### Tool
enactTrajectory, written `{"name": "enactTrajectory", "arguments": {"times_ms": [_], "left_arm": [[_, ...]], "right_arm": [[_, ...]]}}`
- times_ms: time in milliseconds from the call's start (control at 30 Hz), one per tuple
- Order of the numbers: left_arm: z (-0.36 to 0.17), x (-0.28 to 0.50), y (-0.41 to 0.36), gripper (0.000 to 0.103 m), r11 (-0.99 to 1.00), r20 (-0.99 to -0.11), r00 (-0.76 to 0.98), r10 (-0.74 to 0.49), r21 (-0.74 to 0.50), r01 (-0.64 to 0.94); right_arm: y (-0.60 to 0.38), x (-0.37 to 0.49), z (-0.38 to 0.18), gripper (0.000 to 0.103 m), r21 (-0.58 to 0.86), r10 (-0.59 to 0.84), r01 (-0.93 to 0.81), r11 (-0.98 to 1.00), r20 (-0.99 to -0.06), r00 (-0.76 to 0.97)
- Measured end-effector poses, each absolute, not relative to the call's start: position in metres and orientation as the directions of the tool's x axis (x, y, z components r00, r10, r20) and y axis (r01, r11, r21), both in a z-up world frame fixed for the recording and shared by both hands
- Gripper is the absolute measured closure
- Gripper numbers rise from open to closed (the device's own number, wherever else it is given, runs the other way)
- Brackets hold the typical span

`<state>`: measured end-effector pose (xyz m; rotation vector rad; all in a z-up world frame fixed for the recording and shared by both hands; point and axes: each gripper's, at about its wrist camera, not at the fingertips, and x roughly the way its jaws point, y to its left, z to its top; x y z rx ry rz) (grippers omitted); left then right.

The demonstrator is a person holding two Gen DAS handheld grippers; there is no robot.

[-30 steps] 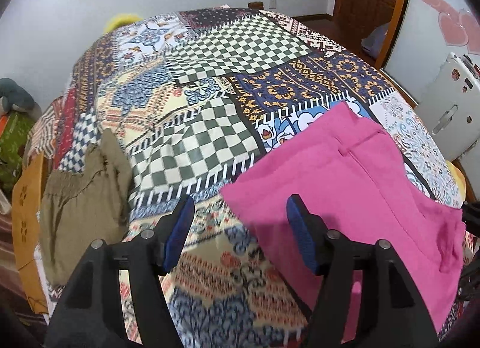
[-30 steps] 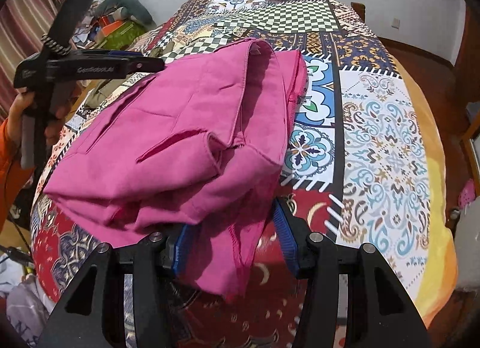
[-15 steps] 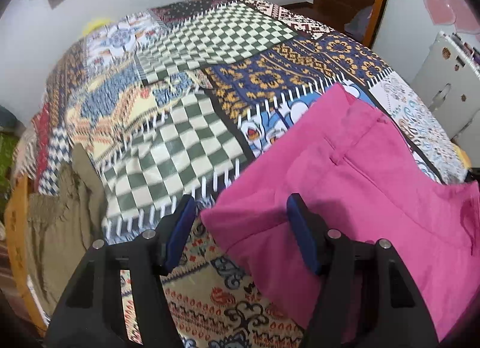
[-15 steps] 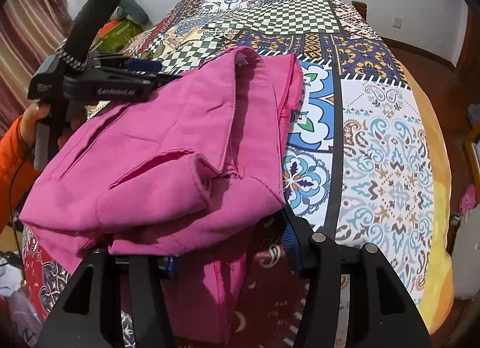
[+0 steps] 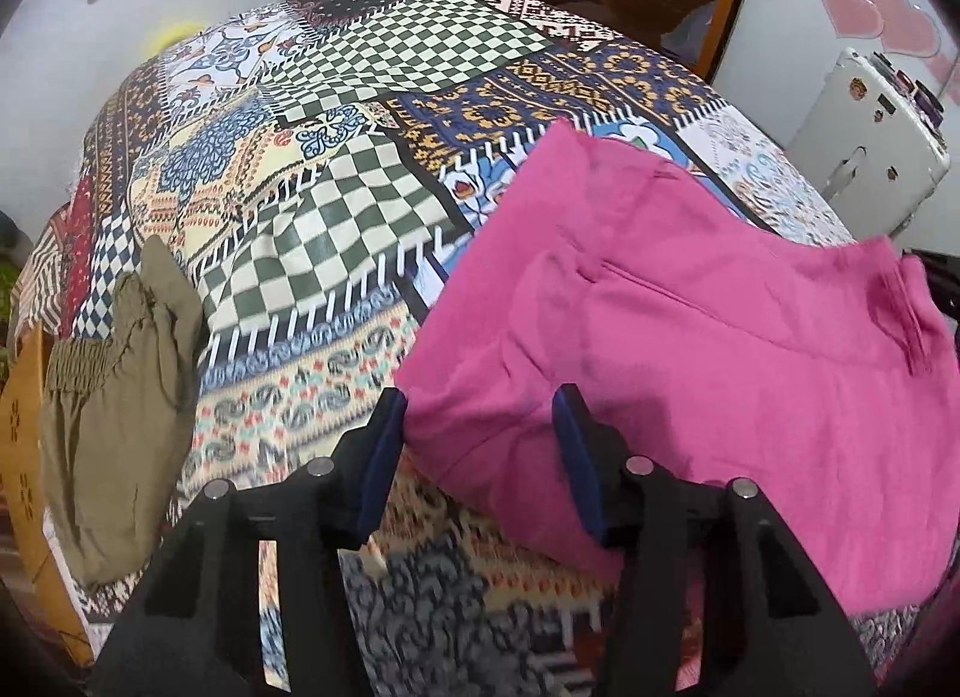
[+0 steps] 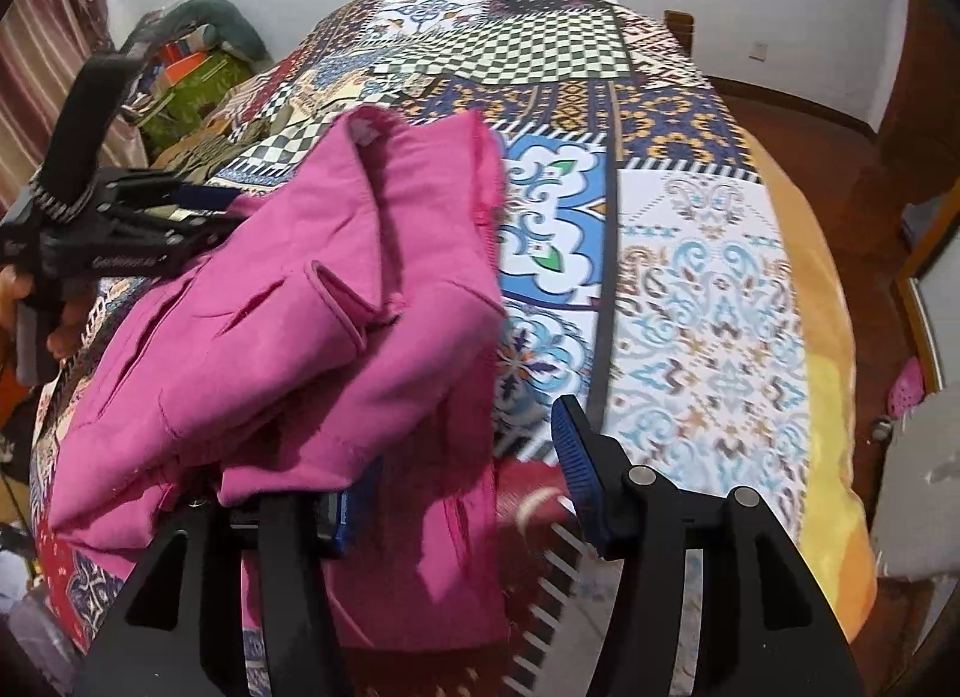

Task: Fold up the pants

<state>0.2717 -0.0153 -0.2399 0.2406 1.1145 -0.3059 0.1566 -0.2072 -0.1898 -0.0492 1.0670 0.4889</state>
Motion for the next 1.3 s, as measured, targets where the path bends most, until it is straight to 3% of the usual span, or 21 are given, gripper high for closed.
{"name": "enactTrajectory", "arguments": {"times_ms": [633,867,1067,1200,1300], "left_arm": [[-0.218,0.173,-0.007,0.054,0.95,-0.9,0.412,-0.139,-0.005,0.311],[-0.215,0.158,-0.009,0.054,0.951,-0.903,0.406,-0.14,-0.009,0.309],[-0.195,0.164,0.007,0.054,0.964,-0.885,0.444,-0.142,-0.022,0.266],[-0.188,0.178,0.01,0.049,0.963,-0.874,0.473,-0.113,0.022,0.27],[-0.195,0.19,0.007,0.042,0.958,-0.883,0.451,-0.131,0.004,0.286]], "right_arm": [[-0.247,0.112,-0.159,0.052,0.14,0.298,-0.346,0.928,-0.835,0.463],[-0.249,0.111,-0.17,0.052,0.136,0.281,-0.333,0.933,-0.853,0.44],[-0.246,0.111,-0.149,0.052,0.156,0.314,-0.337,0.929,-0.814,0.489],[-0.237,0.113,-0.138,0.05,0.171,0.346,-0.359,0.918,-0.789,0.508],[-0.226,0.114,-0.142,0.043,0.195,0.369,-0.368,0.909,-0.787,0.494]]}}
